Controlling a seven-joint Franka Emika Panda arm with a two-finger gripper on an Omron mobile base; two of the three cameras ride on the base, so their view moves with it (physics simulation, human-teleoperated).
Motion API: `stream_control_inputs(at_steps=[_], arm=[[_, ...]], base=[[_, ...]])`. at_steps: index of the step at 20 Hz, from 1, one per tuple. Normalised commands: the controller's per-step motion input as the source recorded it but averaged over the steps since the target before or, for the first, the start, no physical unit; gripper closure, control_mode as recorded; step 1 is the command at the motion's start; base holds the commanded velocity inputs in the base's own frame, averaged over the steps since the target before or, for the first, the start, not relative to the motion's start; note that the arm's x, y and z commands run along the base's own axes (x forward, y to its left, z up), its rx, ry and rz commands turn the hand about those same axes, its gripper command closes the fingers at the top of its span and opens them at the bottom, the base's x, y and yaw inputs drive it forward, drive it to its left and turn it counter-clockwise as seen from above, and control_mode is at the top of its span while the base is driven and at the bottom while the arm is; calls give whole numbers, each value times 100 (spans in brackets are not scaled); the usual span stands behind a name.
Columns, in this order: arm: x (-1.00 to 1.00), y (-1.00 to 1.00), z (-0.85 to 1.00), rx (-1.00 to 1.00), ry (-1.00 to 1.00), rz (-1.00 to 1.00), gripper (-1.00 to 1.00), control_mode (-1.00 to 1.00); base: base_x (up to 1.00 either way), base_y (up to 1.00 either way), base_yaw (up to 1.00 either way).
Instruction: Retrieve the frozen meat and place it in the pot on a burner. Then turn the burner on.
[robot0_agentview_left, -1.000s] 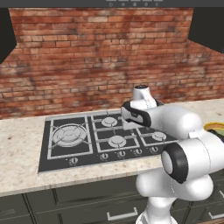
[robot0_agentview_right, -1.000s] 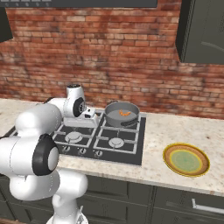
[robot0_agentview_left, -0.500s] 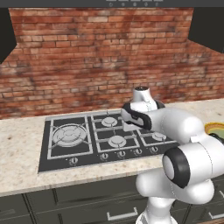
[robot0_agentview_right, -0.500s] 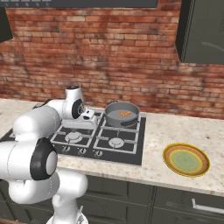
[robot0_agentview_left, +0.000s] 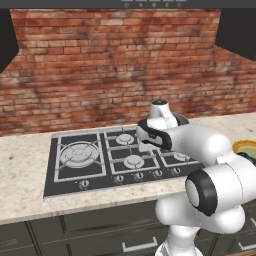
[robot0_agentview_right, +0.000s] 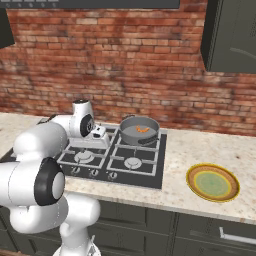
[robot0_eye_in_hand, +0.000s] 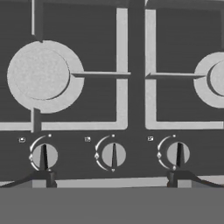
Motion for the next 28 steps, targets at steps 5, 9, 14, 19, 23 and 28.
stream_control_inputs(at_steps=[5,9,14,19,23,28], arm=[[0,0,-9,0,2,0,-100,-100],[-3,0,-7,0,0,0,-100,-100],[-18,0,-1,0,0,0,-100,-100],[-5,0,0,0,0,0,-100,-100],[0,0,-21,0,-16,0,-100,-100],[0,0,-33,0,-13,0,-100,-100]], base=[[0,0,0],[0,0,0],[0,0,0],[0,0,0],[0,0,0],[0,0,0]])
